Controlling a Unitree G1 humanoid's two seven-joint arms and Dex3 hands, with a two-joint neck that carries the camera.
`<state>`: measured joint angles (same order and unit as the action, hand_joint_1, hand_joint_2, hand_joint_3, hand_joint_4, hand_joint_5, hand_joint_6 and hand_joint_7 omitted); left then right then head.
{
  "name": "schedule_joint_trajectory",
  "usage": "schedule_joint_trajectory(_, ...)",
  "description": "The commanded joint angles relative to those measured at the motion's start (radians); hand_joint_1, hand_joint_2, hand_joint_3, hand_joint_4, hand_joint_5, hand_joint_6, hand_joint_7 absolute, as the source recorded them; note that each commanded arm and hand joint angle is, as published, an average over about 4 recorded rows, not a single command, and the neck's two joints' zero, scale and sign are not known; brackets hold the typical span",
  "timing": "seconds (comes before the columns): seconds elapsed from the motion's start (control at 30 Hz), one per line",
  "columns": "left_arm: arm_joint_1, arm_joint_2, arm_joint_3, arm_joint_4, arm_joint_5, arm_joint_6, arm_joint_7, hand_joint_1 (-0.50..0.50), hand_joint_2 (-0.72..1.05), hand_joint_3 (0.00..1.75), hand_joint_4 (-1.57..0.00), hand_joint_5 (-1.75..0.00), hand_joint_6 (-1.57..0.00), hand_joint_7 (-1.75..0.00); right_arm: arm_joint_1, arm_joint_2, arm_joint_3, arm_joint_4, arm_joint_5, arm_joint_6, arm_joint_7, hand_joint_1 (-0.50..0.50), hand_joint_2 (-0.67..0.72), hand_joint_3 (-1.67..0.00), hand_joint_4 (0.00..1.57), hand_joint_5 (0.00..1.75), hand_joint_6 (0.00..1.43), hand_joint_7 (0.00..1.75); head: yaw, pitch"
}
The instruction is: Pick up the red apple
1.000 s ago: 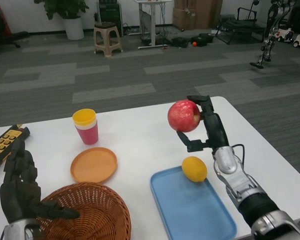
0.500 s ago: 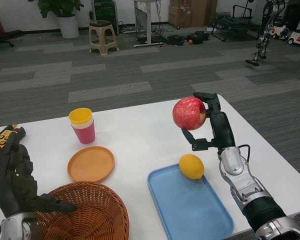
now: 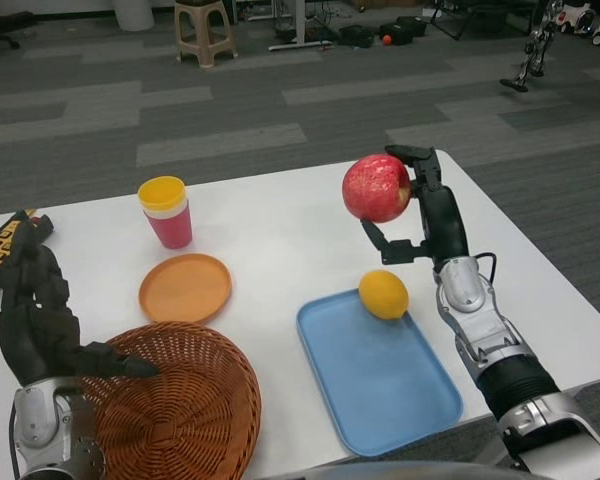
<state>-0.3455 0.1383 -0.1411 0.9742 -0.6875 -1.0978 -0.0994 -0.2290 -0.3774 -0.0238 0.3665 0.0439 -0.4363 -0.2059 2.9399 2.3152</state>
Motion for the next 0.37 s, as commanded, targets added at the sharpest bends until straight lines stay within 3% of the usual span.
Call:
schedule_joint_trajectory(0.03,0.009,0.013,0.001,-0.015,0.005,-0.004,0.003,-0.5,-0.64,0.09,0.0,0.0,-0.34,0.0,0.012,-0.01,0.001,-0.016,0.011,-0.019,-0.003,-0.46,-0.54,-1.43,1.31,1.65,0.31,1.26,0.001,-0.003)
schedule_joint_trajectory(0.37,0.016,0.01,-0.006,-0.034,0.006,-0.007,0.003,-0.5,-0.64,0.09,0.0,0.0,-0.31,0.0,0.013,-0.021,0.01,-0.028,0.013,-0.019,-0.008,-0.46,-0.54,-1.43,1.37,1.65,0.31,1.26,0.007,-0.004)
